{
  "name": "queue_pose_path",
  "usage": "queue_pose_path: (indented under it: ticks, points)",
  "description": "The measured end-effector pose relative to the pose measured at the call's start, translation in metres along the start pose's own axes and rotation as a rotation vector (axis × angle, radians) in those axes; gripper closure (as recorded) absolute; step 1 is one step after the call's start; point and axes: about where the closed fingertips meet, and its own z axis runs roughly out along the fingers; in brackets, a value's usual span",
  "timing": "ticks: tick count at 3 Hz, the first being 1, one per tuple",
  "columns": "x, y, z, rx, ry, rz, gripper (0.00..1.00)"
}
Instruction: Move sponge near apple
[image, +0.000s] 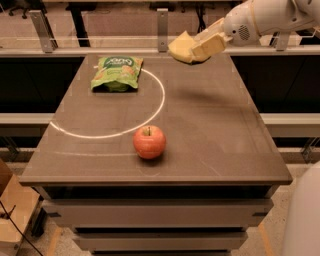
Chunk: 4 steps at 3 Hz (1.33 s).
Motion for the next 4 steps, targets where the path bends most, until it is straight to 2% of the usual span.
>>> queue_pose_path:
  ticks: [1, 3, 4]
  points:
    - [0.004, 0.031, 0.002, -0.065, 0.024, -0.051, 1.00]
    - [0.036, 0.104, 0.014, -0.196, 0.045, -0.080, 1.00]
    - [0.061, 0.127, 0.023, -0.226, 0.082, -0.060, 0.82]
